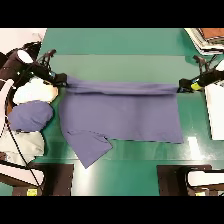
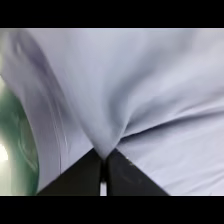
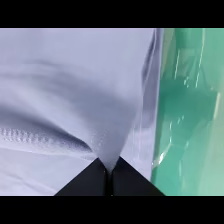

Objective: Fold the shirts.

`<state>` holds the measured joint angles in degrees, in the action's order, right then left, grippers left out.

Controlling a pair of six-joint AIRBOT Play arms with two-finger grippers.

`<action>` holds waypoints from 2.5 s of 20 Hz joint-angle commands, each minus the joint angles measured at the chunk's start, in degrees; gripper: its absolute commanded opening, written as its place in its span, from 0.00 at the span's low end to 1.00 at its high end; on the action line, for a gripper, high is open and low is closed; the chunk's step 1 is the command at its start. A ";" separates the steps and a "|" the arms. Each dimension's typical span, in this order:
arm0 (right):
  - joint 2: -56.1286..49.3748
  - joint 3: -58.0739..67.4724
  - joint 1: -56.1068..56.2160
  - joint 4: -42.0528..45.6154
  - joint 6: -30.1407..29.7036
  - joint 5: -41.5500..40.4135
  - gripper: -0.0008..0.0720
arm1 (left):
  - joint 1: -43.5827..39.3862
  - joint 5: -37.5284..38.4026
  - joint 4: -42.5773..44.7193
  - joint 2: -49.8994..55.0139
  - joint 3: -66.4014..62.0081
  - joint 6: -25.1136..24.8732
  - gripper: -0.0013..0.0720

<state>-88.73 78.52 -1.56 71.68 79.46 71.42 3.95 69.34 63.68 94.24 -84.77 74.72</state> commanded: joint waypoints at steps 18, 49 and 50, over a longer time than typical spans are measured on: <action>23.63 -19.78 -9.75 -7.23 -2.45 5.42 0.56 | 0.37 7.56 7.61 -30.86 36.79 8.57 0.68; 27.93 -50.14 -32.02 -6.32 -7.61 9.86 0.54 | -4.44 -4.31 -8.90 -42.51 56.81 8.83 0.05; 27.21 -50.73 -31.82 -7.43 -7.58 8.37 0.54 | -4.44 -4.31 -8.90 -42.51 56.81 8.83 0.05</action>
<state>-59.99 32.01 -30.94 68.18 72.99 82.81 -0.49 65.23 54.81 51.75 -27.64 83.92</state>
